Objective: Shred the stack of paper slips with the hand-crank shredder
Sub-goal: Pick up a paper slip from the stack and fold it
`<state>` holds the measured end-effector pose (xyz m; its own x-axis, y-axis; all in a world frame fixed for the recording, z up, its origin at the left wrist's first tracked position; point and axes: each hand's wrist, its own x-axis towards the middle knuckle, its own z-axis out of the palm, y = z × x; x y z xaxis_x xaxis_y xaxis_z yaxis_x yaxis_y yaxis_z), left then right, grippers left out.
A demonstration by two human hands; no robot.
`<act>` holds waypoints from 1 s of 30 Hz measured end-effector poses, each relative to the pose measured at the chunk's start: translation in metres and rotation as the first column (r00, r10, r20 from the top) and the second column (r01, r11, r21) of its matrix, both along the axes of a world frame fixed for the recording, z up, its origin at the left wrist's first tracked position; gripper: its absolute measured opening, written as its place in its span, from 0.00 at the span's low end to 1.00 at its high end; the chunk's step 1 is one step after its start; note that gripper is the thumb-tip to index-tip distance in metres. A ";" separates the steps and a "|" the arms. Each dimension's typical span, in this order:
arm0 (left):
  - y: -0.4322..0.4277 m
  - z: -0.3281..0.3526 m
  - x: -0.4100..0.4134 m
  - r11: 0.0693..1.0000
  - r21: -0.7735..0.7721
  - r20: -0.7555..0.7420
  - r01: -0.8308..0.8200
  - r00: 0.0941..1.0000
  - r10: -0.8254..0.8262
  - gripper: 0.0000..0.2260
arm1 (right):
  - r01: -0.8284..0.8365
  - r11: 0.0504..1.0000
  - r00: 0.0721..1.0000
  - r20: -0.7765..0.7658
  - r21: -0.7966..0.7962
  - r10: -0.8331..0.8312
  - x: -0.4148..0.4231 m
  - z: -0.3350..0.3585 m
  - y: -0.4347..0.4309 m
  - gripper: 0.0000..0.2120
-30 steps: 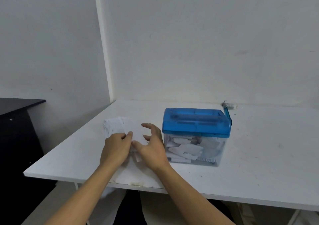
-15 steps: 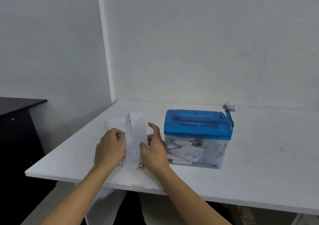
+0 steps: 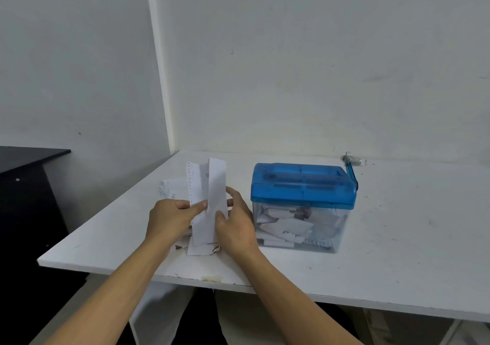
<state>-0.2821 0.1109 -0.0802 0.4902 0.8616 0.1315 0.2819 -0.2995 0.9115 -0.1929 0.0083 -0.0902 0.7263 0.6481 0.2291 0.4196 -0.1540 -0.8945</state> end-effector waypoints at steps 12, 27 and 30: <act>0.013 0.000 0.000 0.938 0.330 -0.291 -0.106 0.934 0.208 0.13 | -0.111 0.991 0.977 0.191 0.077 0.094 -0.014 0.002 0.001 0.17; -0.053 0.098 0.020 0.898 0.365 0.263 0.246 0.898 -0.353 0.07 | -0.111 0.903 0.990 0.124 0.415 0.064 0.004 0.128 -0.044 0.19; -0.063 0.113 0.038 0.929 0.313 0.289 0.196 0.912 -0.290 0.11 | -0.117 0.955 0.989 0.116 0.272 0.088 0.034 0.141 -0.064 0.17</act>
